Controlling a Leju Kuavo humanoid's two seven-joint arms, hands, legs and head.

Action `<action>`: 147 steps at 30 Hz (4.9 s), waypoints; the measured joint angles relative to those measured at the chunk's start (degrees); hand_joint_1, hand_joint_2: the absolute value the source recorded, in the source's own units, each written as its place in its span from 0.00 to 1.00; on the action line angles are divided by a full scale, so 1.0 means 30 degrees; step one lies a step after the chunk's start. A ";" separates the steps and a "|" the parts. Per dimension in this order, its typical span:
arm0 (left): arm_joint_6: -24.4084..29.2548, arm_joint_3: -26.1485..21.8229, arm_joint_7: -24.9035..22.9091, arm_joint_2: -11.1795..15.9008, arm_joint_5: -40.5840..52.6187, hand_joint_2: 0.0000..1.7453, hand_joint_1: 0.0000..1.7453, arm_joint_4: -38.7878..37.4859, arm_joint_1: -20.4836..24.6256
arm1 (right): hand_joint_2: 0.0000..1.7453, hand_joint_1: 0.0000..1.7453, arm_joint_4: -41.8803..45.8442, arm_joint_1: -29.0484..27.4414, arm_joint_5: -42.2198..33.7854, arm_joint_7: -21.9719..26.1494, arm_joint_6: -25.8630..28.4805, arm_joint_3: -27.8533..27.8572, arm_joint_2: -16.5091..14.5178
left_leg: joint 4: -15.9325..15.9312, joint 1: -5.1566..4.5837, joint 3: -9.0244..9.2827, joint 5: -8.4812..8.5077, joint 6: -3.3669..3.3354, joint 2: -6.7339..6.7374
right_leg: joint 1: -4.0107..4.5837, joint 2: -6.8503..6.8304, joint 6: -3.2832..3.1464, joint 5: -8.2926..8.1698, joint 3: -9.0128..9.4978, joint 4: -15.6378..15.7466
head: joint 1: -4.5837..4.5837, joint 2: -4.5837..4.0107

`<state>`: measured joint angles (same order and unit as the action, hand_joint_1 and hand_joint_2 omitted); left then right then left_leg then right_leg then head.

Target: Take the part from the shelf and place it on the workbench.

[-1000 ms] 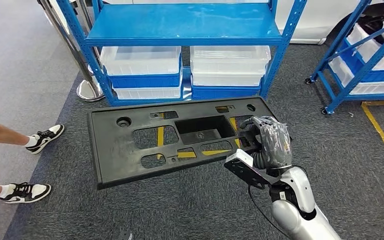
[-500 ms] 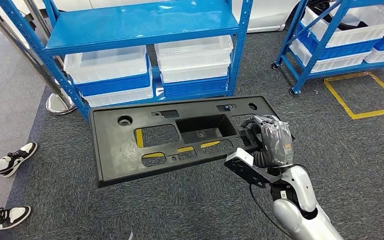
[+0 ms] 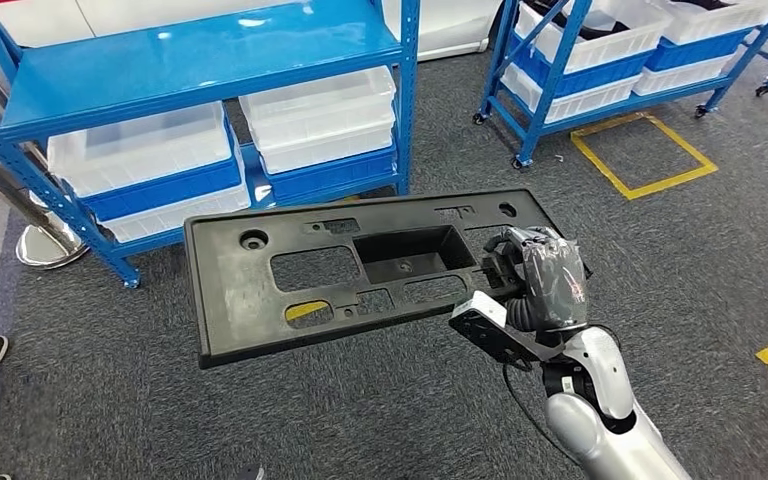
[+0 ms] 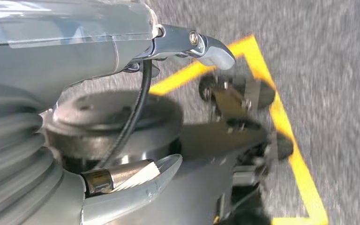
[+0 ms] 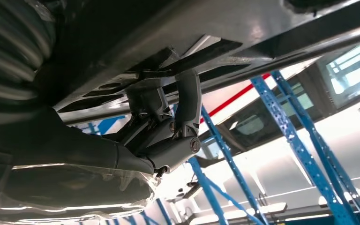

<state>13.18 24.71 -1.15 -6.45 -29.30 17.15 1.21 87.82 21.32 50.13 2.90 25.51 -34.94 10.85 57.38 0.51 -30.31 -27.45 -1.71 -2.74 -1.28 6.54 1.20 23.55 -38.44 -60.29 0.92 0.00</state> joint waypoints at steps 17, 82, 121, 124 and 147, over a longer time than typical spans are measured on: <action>0.0055 -0.0004 0.0924 -0.0049 -0.0601 1.00 0.00 -0.0513 -0.0152 | 1.00 1.00 -0.0018 0.0108 0.0738 -0.0366 -0.0058 -0.0113 0.0006 | 0.1673 0.0027 -0.0922 -0.1121 0.0907 0.1910 | 0.0045 -0.2314 -0.0717 0.0607 0.0801 0.0178 | -0.0086 0.0002; 0.1836 -0.0577 0.2379 -0.0525 -0.1974 1.00 0.00 -0.1102 -0.0159 | 1.00 1.00 0.1896 -0.0210 0.2918 -0.2373 -0.0960 -0.1271 -0.0315 | 0.5708 0.0076 -0.2521 -0.3184 0.0801 0.1049 | 0.0160 -0.1506 -0.0748 0.0642 0.0735 0.0104 | -0.0069 0.0000; 0.0020 -0.0645 0.1155 0.0048 -0.0976 1.00 0.00 -0.1191 -0.0370 | 1.00 1.00 0.2191 -0.0468 0.2608 -0.2502 -0.1577 -0.1270 0.0220 | 0.0424 -0.0068 -0.0243 -0.0503 0.0123 -0.0293 | 0.0056 0.0225 -0.0115 0.0197 0.0405 0.0153 | -0.0091 0.0000; 0.0062 -0.0641 0.1157 0.0062 -0.0883 1.00 0.00 -0.1195 -0.0371 | 1.00 1.00 0.2098 -0.0265 0.3164 -0.2941 -0.1630 -0.1182 0.0515 | -0.0017 -0.0020 -0.0149 -0.0124 -0.0228 0.0428 | 0.0130 -0.0750 0.0099 0.0853 -0.0077 -0.0722 | -0.0136 0.0000; 0.1861 -0.0483 0.0266 -0.0754 -0.0129 1.00 0.00 -0.0568 -0.0452 | 1.00 1.00 -0.4437 0.2292 0.5377 -0.4331 -0.2639 0.5557 0.3189 | 0.2908 -0.0167 -0.1807 -0.0789 0.0063 0.0398 | 0.0207 -0.0696 -0.0613 0.0672 0.1092 0.0347 | -0.0107 0.0000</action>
<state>18.76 23.26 -0.35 -8.71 -29.69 15.44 -0.15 74.50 28.20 66.26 -10.10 17.59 -18.27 20.42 66.10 0.01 -35.73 -29.82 -1.52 -1.54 -0.66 4.46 -0.64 25.57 -35.17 -59.25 0.60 0.00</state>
